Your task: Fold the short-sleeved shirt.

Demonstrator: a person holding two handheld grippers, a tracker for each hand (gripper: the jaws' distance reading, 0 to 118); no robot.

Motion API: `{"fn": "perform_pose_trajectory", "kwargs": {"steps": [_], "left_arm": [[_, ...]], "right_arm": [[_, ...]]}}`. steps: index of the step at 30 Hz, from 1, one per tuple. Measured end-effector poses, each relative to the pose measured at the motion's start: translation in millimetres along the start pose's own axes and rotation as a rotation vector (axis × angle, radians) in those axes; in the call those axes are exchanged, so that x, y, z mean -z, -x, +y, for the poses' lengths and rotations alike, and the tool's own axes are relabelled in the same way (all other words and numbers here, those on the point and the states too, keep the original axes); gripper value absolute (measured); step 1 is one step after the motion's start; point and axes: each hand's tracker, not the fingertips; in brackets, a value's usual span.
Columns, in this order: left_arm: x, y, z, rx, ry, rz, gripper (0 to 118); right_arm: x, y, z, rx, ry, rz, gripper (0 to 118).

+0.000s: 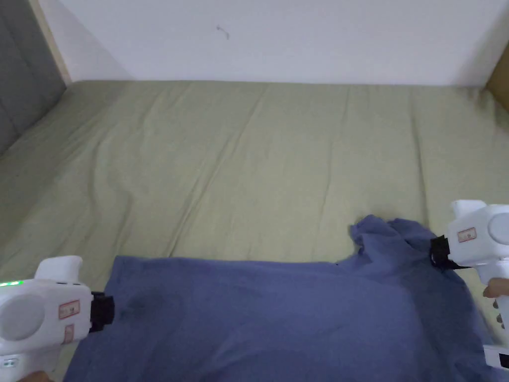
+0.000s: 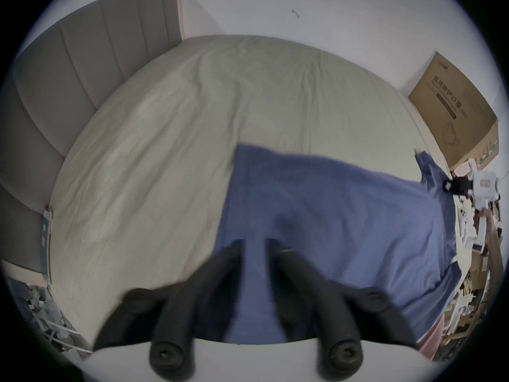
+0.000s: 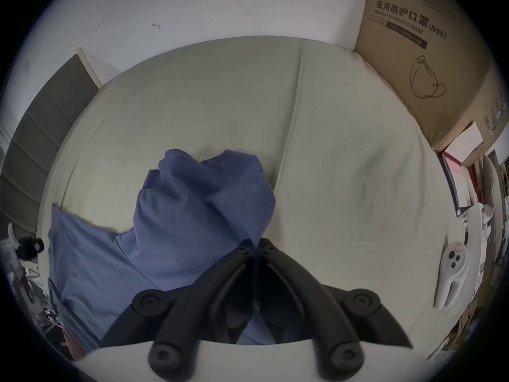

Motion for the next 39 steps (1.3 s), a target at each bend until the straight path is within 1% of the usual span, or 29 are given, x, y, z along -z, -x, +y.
{"fn": "perform_pose_trajectory", "kwargs": {"steps": [1, 2, 3, 4, 5, 7, 10, 11, 12, 13, 14, 15, 16, 17, 18, 19, 20, 21, 22, 24, 27, 30, 32, 34, 39], "left_arm": [[4, 2, 8, 0.007, -0.014, 0.009, 75], [13, 4, 19, 0.008, -0.016, 0.014, 113], [23, 6, 30, 0.007, -0.010, 0.022, 118], [32, 9, 40, 0.006, -0.010, 0.021, 112], [40, 13, 53, 0.002, -0.021, 0.015, 111], [62, 17, 73, -0.017, 0.013, 0.024, 111], [82, 18, 86, -0.034, 0.030, -0.015, 111], [88, 17, 89, -0.038, 0.043, -0.016, 110], [94, 12, 86, -0.031, 0.065, -0.007, 105], [101, 9, 86, -0.012, 0.097, 0.001, 93], [108, 7, 87, 0.003, 0.108, 0.004, 84], [112, 5, 86, 0.002, 0.111, 0.010, 80], [109, 2, 81, 0.012, 0.116, 0.074, 74], [107, 1, 81, 0.016, 0.101, 0.040, 70], [100, 1, 84, 0.021, 0.097, 0.047, 70], [93, 4, 87, 0.035, 0.072, 0.050, 58], [88, 2, 85, 0.036, 0.069, 0.028, 22], [85, 2, 85, 0.009, 0.081, -0.030, 2], [80, 0, 85, 0.013, 0.074, 0.009, 2], [68, -3, 81, 0.023, 0.070, -0.004, 2], [34, -3, 75, 0.058, 0.023, -0.016, 2], [-5, 5, 68, 0.018, -0.027, -0.064, 2], [-34, 10, 59, 0.017, -0.057, -0.070, 2], [-65, 15, 39, 0.034, -0.095, -0.083, 2], [-119, 24, -28, 0.078, -0.106, -0.075, 2]], "right_arm": [[-1, 1, 0, -0.004, -0.004, -0.002, 2], [0, 1, 0, -0.005, -0.004, -0.002, 2], [0, 0, 0, -0.002, -0.005, 0.000, 2], [0, 0, -1, 0.002, -0.005, 0.002, 2], [0, -1, -1, 0.005, -0.002, 0.003, 2], [1, -1, -1, 0.008, 0.002, 0.003, 2], [3, -3, -2, 0.008, 0.007, 0.005, 2], [4, -3, -2, 0.010, 0.008, 0.006, 2], [5, -3, -2, 0.012, 0.010, 0.005, 2], [6, -3, -3, 0.013, 0.013, 0.007, 2], [8, -2, -3, 0.013, 0.015, 0.004, 2], [9, -2, -3, 0.013, 0.020, 0.002, 2], [10, -2, -3, 0.013, 0.024, 0.003, 2], [10, -1, -4, 0.014, 0.025, 0.000, 2], [9, -1, -4, 0.017, 0.025, -0.001, 2], [7, -1, -4, 0.023, 0.022, 0.003, 2], [4, -2, -5, 0.029, 0.020, 0.008, 2], [0, -2, -5, 0.041, 0.017, 0.021, 2], [-5, -1, -6, 0.041, 0.012, 0.021, 2], [-19, 0, -9, 0.029, 0.004, 0.015, 2], [-47, -5, -17, 0.030, -0.016, 0.043, 2], [-81, -10, -32, 0.026, -0.055, 0.050, 2], [-105, -14, -47, 0.022, -0.071, 0.068, 2], [-131, -16, -68, 0.013, -0.088, 0.083, 2], [-186, -17, -139, -0.009, -0.096, 0.110, 2]]}}
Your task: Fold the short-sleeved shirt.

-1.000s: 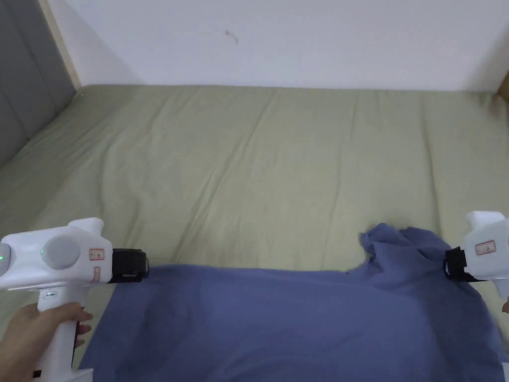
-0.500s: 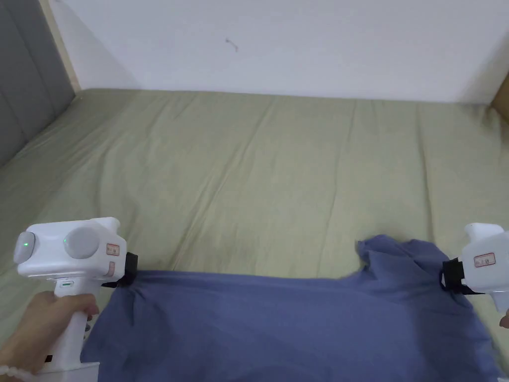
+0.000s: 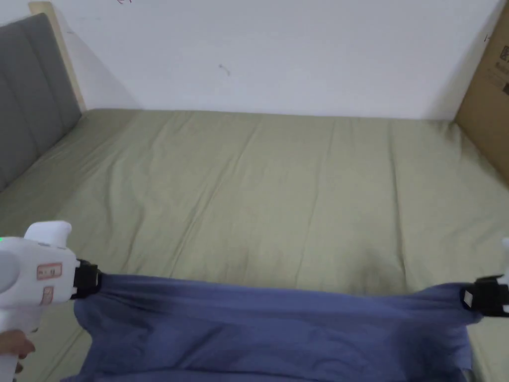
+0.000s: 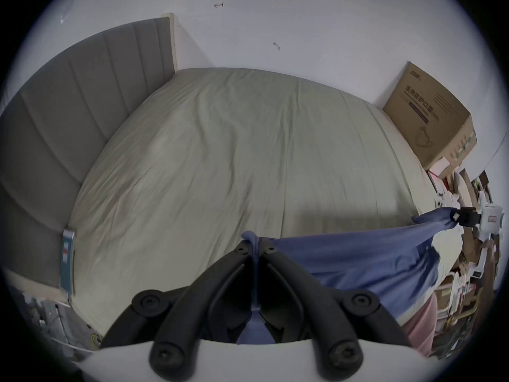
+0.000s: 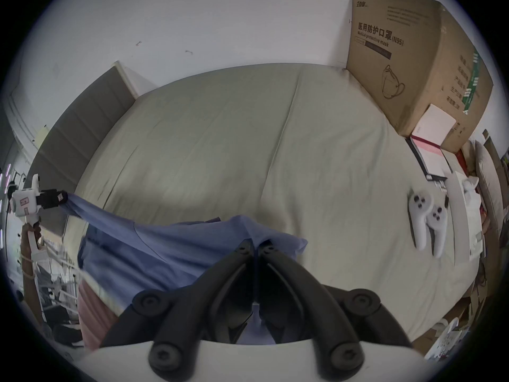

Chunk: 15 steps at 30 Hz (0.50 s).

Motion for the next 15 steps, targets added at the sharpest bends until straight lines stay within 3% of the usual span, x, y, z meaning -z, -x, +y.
{"fn": "perform_pose_trajectory", "kwargs": {"steps": [3, 6, 12, 13, 15], "left_arm": [[-16, 7, -44, -0.030, 0.027, -0.010, 2], [-13, 12, -88, -0.029, 0.100, -0.007, 2], [9, 27, -138, -0.164, 0.170, -0.028, 5], [9, 27, -139, -0.183, 0.162, -0.021, 13], [3, 25, -137, -0.166, 0.148, 0.009, 71]], "right_arm": [[-20, 0, -49, 0.000, 0.025, 0.001, 2], [-22, -4, -98, 0.053, 0.078, 0.018, 2], [2, -3, -159, 0.106, 0.160, 0.009, 2], [3, -1, -161, 0.111, 0.166, -0.001, 3], [1, 4, -159, 0.108, 0.166, -0.049, 41]]}}
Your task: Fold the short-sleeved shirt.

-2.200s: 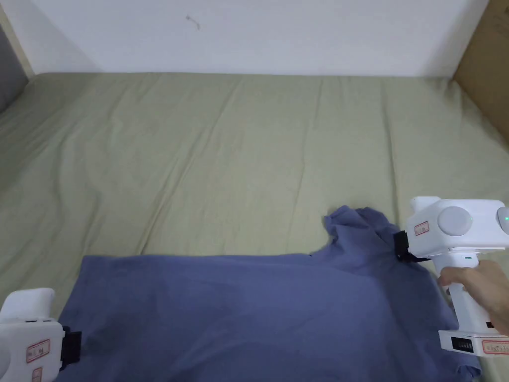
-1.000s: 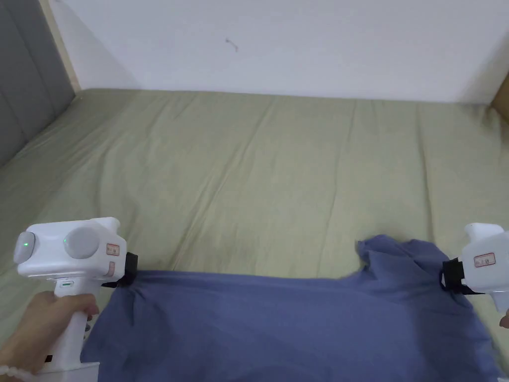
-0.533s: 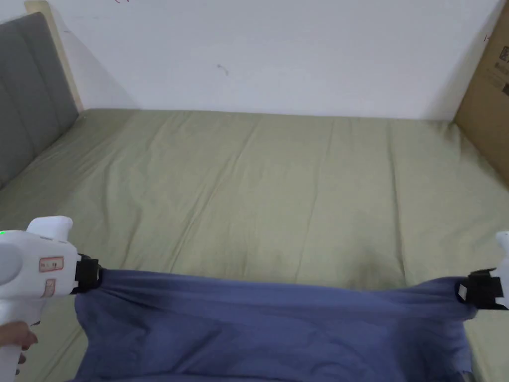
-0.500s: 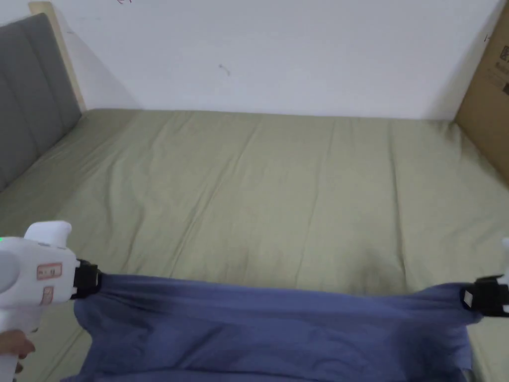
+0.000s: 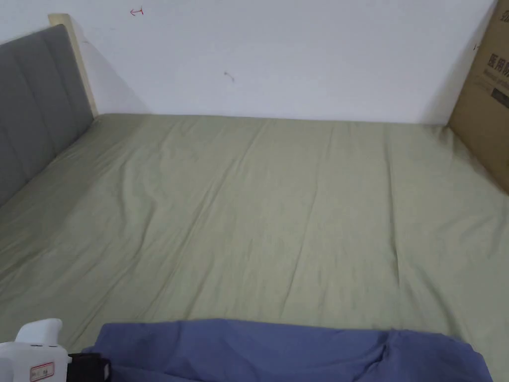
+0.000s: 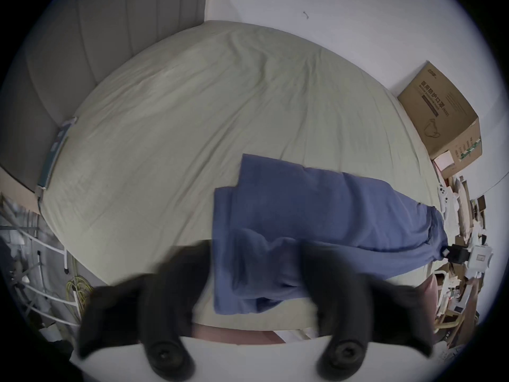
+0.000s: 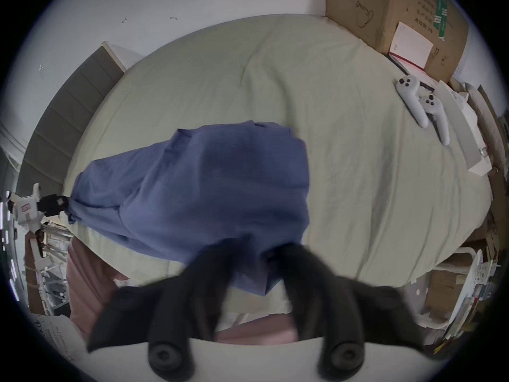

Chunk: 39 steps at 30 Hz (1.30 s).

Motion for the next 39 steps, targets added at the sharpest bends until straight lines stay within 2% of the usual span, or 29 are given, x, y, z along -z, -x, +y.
{"fn": "perform_pose_trajectory", "kwargs": {"steps": [1, 2, 4, 6, 7, 8, 9, 11, 12, 14, 17, 18, 19, 22, 23, 25, 27, 30, 33, 34, 35, 36, 37, 38, 39], "left_arm": [[-5, 0, 1, 0.009, -0.019, 0.013, 97], [-10, 0, 5, 0.010, -0.037, 0.008, 109], [-28, -1, 12, 0.001, -0.094, -0.023, 107], [-37, 0, 18, -0.020, -0.123, -0.051, 107], [-41, 0, 20, -0.032, -0.135, -0.067, 102], [-45, 0, 22, -0.037, -0.144, -0.095, 85], [-48, 0, 21, -0.045, -0.154, -0.108, 60], [-43, 0, 20, -0.047, -0.148, -0.110, 0], [-38, 0, 17, -0.056, -0.135, -0.093, 0], [-30, 7, 11, -0.066, -0.115, -0.108, 0], [-23, 19, 3, -0.126, -0.106, -0.126, 0], [-22, 23, -1, -0.149, -0.110, -0.136, 2], [-20, 29, -3, -0.174, -0.119, -0.160, 10], [-14, 50, -5, -0.266, -0.087, -0.220, 96], [-8, 56, -6, -0.290, -0.079, -0.240, 96], [5, 65, -11, -0.349, -0.056, -0.255, 111], [19, 72, -18, -0.419, -0.042, -0.302, 110], [43, 76, -27, -0.531, 0.006, -0.354, 111], [42, 75, -28, -0.514, -0.048, -0.367, 113], [43, 77, -28, -0.532, -0.051, -0.374, 111], [43, 78, -28, -0.556, -0.058, -0.390, 99], [43, 78, -27, -0.546, -0.060, -0.398, 68], [46, 76, -26, -0.547, -0.065, -0.399, 18], [55, 69, -27, -0.579, -0.032, -0.419, 9], [65, 64, -29, -0.579, 0.025, -0.432, 9]], "right_arm": [[-4, 2, 2, -0.011, -0.009, -0.013, 54], [-10, 4, 5, -0.014, -0.033, -0.004, 55], [-25, 11, 16, 0.010, -0.092, -0.023, 55], [-38, 21, 25, 0.019, -0.169, 0.022, 55], [-43, 29, 30, 0.026, -0.194, 0.032, 55], [-48, 36, 34, 0.023, -0.225, 0.061, 53], [-52, 45, 37, 0.029, -0.250, 0.097, 46], [-54, 66, 41, 0.037, -0.269, 0.159, 2], [-51, 76, 43, 0.041, -0.262, 0.181, 2], [-46, 101, 43, -0.028, -0.253, 0.197, 1], [-29, 139, 41, -0.120, -0.258, 0.139, 1], [-21, 149, 40, -0.125, -0.242, 0.146, 1], [-14, 156, 40, -0.120, -0.220, 0.171, 1], [8, 175, 37, -0.086, -0.127, 0.278, 1], [14, 182, 35, -0.103, -0.109, 0.289, 1], [23, 194, 31, -0.147, -0.097, 0.255, 1], [28, 204, 28, -0.170, -0.089, 0.253, 1], [39, 202, 28, -0.131, -0.038, 0.317, 1], [44, 201, 25, -0.127, -0.021, 0.324, 1], [45, 201, 25, -0.132, -0.016, 0.313, 1], [47, 201, 25, -0.138, -0.013, 0.305, 1], [49, 200, 23, -0.136, -0.011, 0.301, 1], [51, 197, 24, -0.129, -0.006, 0.301, 1], [54, 194, 25, -0.117, 0.002, 0.305, 1], [56, 190, 25, -0.101, 0.007, 0.304, 1]]}}
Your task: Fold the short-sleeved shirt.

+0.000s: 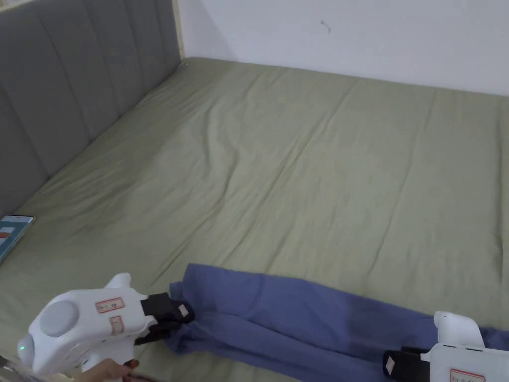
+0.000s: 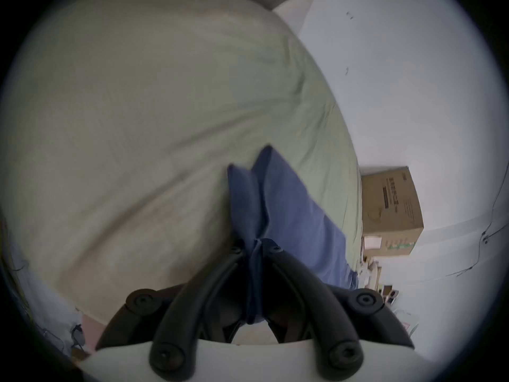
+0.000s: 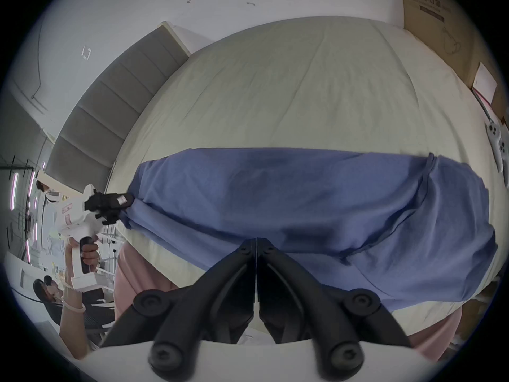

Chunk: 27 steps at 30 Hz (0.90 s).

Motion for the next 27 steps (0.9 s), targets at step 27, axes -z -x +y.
{"fn": "perform_pose_trajectory", "kwargs": {"steps": [27], "left_arm": [[73, -286, -140, 0.915, 0.286, -0.124, 9]], "right_arm": [[-89, -109, -43, 0.287, -0.221, -0.132, 1]]}}
